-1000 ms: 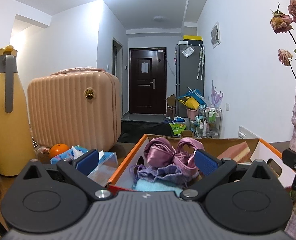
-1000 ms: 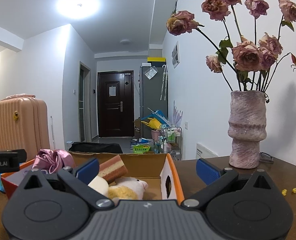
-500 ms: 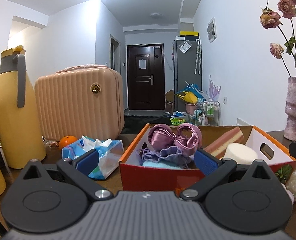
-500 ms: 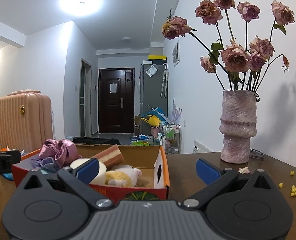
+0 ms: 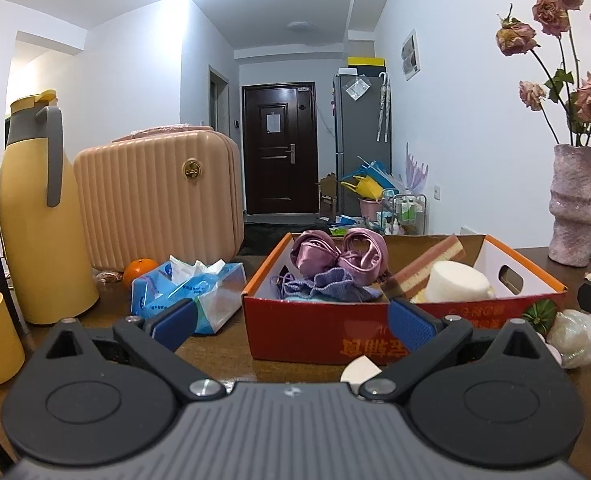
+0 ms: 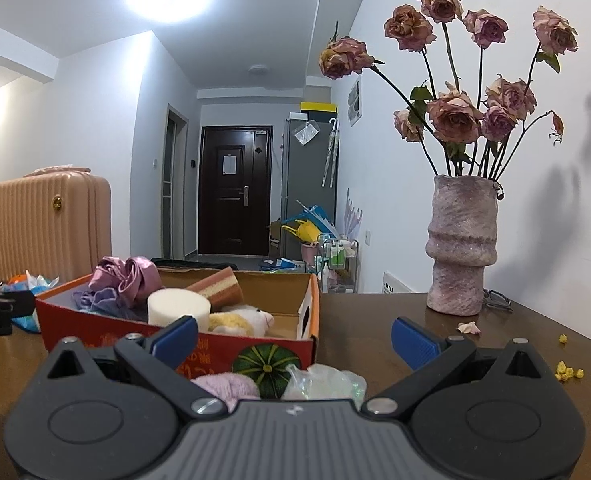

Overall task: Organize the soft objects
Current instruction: 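Withdraw both tools from the box back toward the items on the table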

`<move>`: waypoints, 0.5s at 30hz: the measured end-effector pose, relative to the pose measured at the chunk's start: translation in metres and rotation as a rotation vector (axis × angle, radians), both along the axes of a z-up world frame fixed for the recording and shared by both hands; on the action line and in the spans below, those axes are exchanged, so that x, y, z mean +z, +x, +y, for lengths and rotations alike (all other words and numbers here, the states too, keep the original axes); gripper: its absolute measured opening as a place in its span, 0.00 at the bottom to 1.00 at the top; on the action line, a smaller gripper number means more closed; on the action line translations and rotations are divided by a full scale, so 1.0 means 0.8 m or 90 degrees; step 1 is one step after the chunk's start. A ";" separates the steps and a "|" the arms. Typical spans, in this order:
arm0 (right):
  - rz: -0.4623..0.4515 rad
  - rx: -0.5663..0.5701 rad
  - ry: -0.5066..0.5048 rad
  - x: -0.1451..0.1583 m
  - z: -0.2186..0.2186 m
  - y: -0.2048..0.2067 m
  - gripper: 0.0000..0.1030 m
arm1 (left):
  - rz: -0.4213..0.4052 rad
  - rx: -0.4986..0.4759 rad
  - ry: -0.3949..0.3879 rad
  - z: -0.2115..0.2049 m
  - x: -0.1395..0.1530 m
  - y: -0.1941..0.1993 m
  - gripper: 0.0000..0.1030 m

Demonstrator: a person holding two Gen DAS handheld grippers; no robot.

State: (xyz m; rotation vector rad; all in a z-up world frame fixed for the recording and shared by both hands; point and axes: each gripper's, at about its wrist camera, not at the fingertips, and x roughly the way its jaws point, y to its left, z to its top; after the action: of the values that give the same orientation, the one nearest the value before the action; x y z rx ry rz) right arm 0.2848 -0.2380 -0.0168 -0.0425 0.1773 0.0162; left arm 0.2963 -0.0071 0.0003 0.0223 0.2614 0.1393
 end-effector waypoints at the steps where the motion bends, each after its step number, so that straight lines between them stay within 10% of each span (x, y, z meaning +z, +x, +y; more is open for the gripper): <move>1: 0.002 0.000 -0.001 0.000 -0.001 -0.003 1.00 | 0.001 -0.002 0.000 0.000 0.000 -0.003 1.00; 15: 0.026 -0.012 0.007 -0.002 -0.026 -0.032 1.00 | 0.023 -0.033 0.004 -0.004 -0.007 -0.031 1.00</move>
State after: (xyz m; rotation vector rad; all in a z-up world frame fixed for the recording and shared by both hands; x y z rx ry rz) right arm 0.2591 -0.2588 -0.0182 -0.0298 0.2180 -0.0013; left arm 0.2715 -0.0104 -0.0056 0.0379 0.2963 0.0887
